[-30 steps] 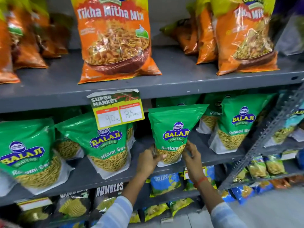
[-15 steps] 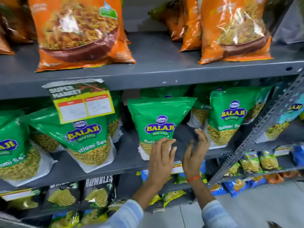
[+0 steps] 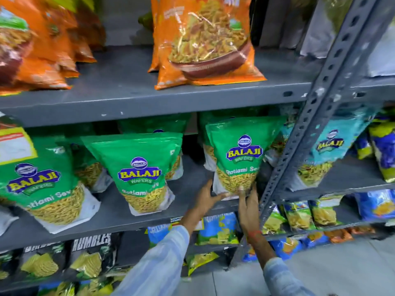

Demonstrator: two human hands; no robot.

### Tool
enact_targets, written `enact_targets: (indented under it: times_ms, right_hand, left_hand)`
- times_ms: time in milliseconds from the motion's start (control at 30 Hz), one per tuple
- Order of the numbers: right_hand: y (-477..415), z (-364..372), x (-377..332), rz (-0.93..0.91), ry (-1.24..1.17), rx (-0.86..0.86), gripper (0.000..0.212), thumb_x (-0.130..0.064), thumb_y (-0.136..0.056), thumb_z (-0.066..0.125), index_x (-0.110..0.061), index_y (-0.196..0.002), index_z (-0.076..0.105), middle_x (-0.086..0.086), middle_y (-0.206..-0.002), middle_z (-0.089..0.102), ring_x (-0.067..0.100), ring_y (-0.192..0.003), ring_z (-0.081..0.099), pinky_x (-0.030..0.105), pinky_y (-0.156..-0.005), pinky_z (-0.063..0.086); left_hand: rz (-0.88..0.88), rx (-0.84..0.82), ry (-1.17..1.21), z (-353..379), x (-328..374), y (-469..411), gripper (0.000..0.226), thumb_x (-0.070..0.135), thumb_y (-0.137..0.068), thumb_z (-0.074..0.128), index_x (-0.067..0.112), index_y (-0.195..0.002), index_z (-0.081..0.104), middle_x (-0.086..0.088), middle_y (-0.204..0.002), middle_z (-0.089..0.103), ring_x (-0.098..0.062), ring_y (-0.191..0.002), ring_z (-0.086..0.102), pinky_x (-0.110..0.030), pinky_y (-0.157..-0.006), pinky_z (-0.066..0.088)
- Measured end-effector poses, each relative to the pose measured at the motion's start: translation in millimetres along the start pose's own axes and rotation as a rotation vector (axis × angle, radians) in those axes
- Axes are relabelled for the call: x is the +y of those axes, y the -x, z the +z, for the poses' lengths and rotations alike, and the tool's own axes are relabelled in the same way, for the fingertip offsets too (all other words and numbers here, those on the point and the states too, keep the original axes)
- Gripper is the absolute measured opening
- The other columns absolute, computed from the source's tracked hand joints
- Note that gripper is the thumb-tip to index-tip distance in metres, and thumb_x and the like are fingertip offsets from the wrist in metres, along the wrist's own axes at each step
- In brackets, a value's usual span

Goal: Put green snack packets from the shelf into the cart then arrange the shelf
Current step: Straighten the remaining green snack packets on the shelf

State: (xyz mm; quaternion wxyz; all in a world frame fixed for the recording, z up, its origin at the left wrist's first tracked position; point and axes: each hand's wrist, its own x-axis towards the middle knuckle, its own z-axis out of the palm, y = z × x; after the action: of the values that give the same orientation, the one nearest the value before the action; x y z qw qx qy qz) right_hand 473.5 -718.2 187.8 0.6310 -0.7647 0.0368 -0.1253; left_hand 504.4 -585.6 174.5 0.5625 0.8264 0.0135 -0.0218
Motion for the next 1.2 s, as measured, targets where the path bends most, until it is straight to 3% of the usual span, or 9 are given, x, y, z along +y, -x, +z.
enact_targets:
  times_ms: [100, 267, 367, 467, 633, 800, 967, 1100, 1200]
  right_hand:
    - [-0.7, -4.3, 0.9, -0.012, -0.023, -0.015, 0.028, -0.042, -0.091, 0.039, -0.055, -0.114, 0.030, -0.004, -0.117, 0.046, 0.011, -0.113, 0.044, 0.027, -0.097, 0.033]
    - [-1.1, -2.7, 2.9, -0.054, 0.000, 0.006, 0.045, -0.050, -0.088, 0.038, -0.039, -0.130, 0.030, -0.008, -0.120, 0.045, 0.006, -0.115, 0.042, 0.026, -0.099, 0.033]
    - [-1.5, 0.4, 1.3, -0.044, 0.011, 0.034, 0.048, -0.050, -0.089, 0.039, -0.038, -0.134, 0.027, -0.011, -0.130, 0.044, 0.005, -0.120, 0.042, 0.025, -0.103, 0.036]
    - [12.9, 11.0, -2.5, -0.044, 0.073, 0.161, 0.066, -0.055, -0.088, 0.035, -0.019, -0.142, 0.021, 0.009, -0.150, 0.033, 0.021, -0.138, 0.032, 0.046, -0.114, 0.031]
    - [56.6, 47.8, -37.3, -0.229, 0.016, 0.121, 0.057, -0.028, -0.092, 0.035, -0.008, -0.143, 0.020, -0.001, -0.153, 0.017, -0.006, -0.141, 0.011, 0.010, -0.114, 0.012]
    - [65.1, 110.4, -61.3, -0.212, -0.116, -0.081, 0.056, -0.036, -0.092, 0.037, -0.021, -0.143, 0.021, -0.004, -0.152, 0.022, 0.002, -0.142, 0.017, 0.009, -0.113, 0.015]
    - [59.2, 144.2, -48.1, -0.004, -0.136, -0.440, 0.059, -0.038, -0.091, 0.046, -0.030, -0.142, 0.017, -0.018, -0.145, 0.018, 0.002, -0.139, 0.016, 0.025, -0.115, 0.016]
    - [62.9, 149.6, -41.4, 0.009, -0.102, -0.568, 0.038, -0.038, -0.090, 0.050, -0.049, -0.123, 0.035, -0.020, -0.130, 0.044, 0.000, -0.125, 0.040, 0.016, -0.101, 0.033]
    - [69.9, 138.7, -34.2, 0.019, -0.078, -0.546, 0.045, -0.047, -0.083, 0.056, -0.041, -0.126, 0.042, -0.020, -0.127, 0.051, -0.005, -0.120, 0.046, 0.000, -0.089, 0.038]
  left_hand:
    - [-0.002, 0.036, 0.016, 4.5, 0.6, 4.1, 0.056, 0.032, -0.074, 0.074, 0.016, -0.123, 0.054, -0.001, -0.128, 0.062, -0.009, -0.116, 0.056, -0.016, -0.093, 0.046]
    - [-0.005, 0.064, 0.022, 9.8, -3.8, 10.2, 0.071, 0.058, -0.067, 0.069, 0.021, -0.125, 0.052, 0.001, -0.129, 0.062, -0.013, -0.121, 0.055, -0.039, -0.102, 0.047]
    - [-0.002, 0.045, -0.011, 5.7, 2.6, 12.4, 0.061, 0.046, -0.073, 0.070, 0.019, -0.125, 0.052, 0.003, -0.127, 0.062, -0.011, -0.117, 0.056, -0.037, -0.100, 0.048]
    - [0.064, 0.078, -0.084, -1.7, 11.7, 22.7, 0.067, 0.038, -0.081, 0.066, 0.020, -0.139, 0.037, 0.013, -0.135, 0.047, -0.004, -0.122, 0.045, -0.024, -0.098, 0.042]
    - [0.353, 0.540, -0.443, -43.0, 20.2, 75.0, 0.059, 0.039, -0.096, 0.033, 0.027, -0.148, 0.007, 0.014, -0.158, 0.008, -0.001, -0.145, 0.011, -0.027, -0.119, 0.020]
    - [0.316, 0.924, -0.454, -121.3, 3.0, 129.5, 0.086, 0.055, -0.086, 0.043, 0.023, -0.147, -0.010, 0.004, -0.160, -0.007, -0.005, -0.147, -0.004, -0.027, -0.122, 0.003]
    - [-0.046, 0.589, -0.069, -177.7, -49.1, 123.2, 0.126, 0.070, -0.054, 0.069, 0.025, -0.148, -0.003, 0.011, -0.155, 0.001, -0.001, -0.143, 0.005, -0.026, -0.119, 0.015]
    - [-0.135, 0.304, -0.007, -184.2, -66.4, 117.2, 0.074, 0.036, -0.074, 0.073, 0.022, -0.136, 0.035, 0.012, -0.134, 0.043, -0.010, -0.130, 0.039, -0.012, -0.095, 0.037]
    - [-0.100, 0.325, 0.017, -176.2, -67.2, 118.0, 0.062, 0.048, -0.068, 0.070, 0.033, -0.122, 0.043, 0.019, -0.116, 0.055, -0.009, -0.117, 0.053, -0.003, -0.079, 0.042]
